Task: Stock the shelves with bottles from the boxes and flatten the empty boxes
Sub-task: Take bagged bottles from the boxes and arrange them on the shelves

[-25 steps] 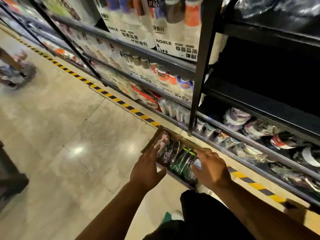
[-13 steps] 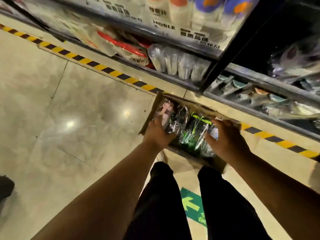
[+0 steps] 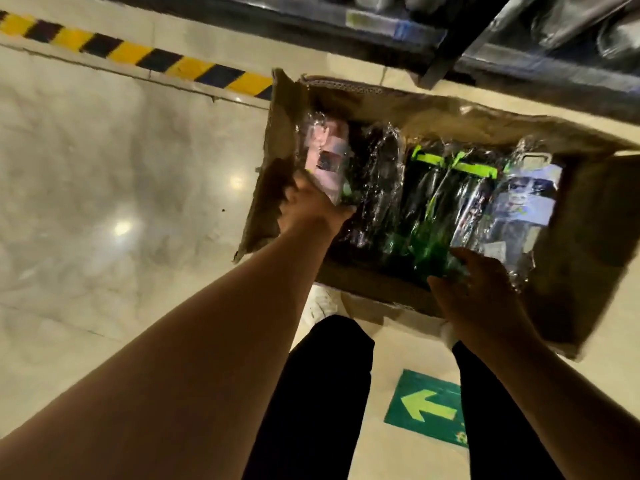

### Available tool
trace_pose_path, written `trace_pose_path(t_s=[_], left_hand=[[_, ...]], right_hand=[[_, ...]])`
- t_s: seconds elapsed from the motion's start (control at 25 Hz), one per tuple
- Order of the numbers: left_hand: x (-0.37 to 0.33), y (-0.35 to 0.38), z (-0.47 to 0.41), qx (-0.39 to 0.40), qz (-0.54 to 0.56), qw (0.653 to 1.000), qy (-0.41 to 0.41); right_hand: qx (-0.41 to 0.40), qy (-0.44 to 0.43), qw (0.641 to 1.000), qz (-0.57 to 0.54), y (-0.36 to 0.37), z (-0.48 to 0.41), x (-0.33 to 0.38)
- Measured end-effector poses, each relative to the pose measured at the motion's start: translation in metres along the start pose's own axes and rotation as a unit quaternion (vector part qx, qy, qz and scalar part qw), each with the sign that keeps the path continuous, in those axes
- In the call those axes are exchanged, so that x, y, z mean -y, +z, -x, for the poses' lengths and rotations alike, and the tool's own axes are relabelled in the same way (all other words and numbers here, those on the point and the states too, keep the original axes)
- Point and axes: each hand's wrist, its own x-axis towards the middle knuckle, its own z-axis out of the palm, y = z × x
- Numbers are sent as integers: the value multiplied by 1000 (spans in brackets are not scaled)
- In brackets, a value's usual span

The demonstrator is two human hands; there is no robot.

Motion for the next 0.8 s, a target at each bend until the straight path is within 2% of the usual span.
trace_pose_path(t_s=[0.12,0.2,0.28,0.36,0.52,0.64,0.8], left_hand=[[6,13,-13,-34,-13,999,17],[7,12,-15,-38,1,998,39],[10,11,-13,-41,98,992,63],[3,16,1,12,182,979,91],[-7,37,10,85,206,960,168],[-16,44,2,127,205,955,171],[-20,44,-1,168,184,952,178]], right_hand=[[-42,44,998,21,4,-21,-16],[-83,110,990,15,-5,-41,-26],[-104,196,975,6,-11,-64,-27],[-132,261,956,9,-14,-85,-34],[-165,262,950,-33,5,-123,-52],[-194,272,942,-23,12,-127,-58],[-156,252,951,-89,4,-127,-61]])
